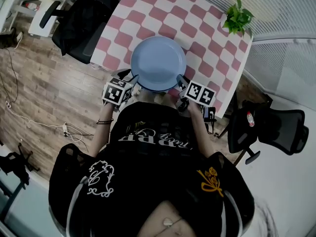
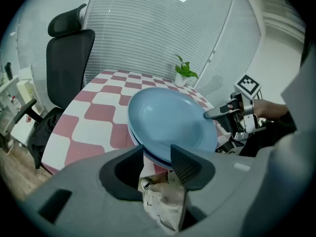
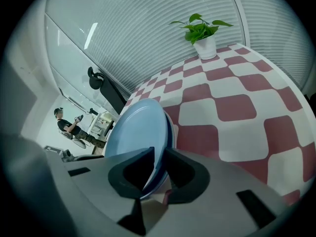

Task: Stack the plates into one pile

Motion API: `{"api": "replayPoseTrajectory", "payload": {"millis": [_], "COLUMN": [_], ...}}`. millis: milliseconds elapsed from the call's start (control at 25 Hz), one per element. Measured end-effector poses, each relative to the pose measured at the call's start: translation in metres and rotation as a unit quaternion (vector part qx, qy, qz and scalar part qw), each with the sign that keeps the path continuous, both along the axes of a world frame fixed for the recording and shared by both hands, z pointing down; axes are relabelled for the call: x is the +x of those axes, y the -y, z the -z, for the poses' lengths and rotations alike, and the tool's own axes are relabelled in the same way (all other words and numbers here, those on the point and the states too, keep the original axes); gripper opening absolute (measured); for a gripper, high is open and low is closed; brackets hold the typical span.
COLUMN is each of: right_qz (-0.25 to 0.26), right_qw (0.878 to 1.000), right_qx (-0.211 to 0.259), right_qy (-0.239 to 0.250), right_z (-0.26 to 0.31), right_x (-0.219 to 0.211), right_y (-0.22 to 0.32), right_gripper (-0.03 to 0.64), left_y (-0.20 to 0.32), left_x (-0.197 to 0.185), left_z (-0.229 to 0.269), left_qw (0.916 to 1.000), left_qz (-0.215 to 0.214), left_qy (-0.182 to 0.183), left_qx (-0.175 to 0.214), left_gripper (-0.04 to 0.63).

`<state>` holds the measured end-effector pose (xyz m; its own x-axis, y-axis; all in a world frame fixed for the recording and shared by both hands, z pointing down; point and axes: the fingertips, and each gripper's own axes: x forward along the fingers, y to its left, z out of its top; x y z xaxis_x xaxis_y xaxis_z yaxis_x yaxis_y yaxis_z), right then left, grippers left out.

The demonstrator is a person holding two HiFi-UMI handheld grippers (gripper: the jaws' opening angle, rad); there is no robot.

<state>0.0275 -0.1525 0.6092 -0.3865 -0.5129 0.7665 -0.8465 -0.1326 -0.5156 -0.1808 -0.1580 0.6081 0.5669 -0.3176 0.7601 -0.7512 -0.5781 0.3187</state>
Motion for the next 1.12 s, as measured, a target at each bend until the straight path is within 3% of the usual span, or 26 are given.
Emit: {"api": "replayPoseTrajectory", "payload": {"millis": [240,400,600,760,1120], "right_qz": [-0.001,-0.001,0.000,0.028,0.057], "right_qw": [1.000,0.999,0.998,0.994,0.986], "right_qx": [0.018,0.032,0.066,0.102,0.158], "right_qy": [0.020,-0.019,-0.025,-0.040,-0.005], "right_z": [0.010,0.015,0.033,0.054,0.081], "right_x": [-0.007,0.004,0.006,0.003,-0.004], "right_y": [-0.001,-0.008,-0.009,-0.008,-0.026], "right_gripper": [0.161,0.161,0.161,0.160,0.144], "left_y": [0.005,0.015,0.026,0.025,-0.008], "left_x": [0.005,0.009,0.022,0.042,0.083], "left_z": [0.022,0.036,0.057,0.073,0.099], "left_qw": [0.9977,0.9973,0.9934,0.9902,0.9836], "left_qz": [0.026,0.002,-0.028,-0.036,-0.047], "left_qy": [-0.062,-0.055,-0.070,-0.083,-0.111], "left_qx": [0.014,0.048,0.086,0.106,0.134], "left_gripper": [0.167,0.167,0.167,0.167,0.167]}}
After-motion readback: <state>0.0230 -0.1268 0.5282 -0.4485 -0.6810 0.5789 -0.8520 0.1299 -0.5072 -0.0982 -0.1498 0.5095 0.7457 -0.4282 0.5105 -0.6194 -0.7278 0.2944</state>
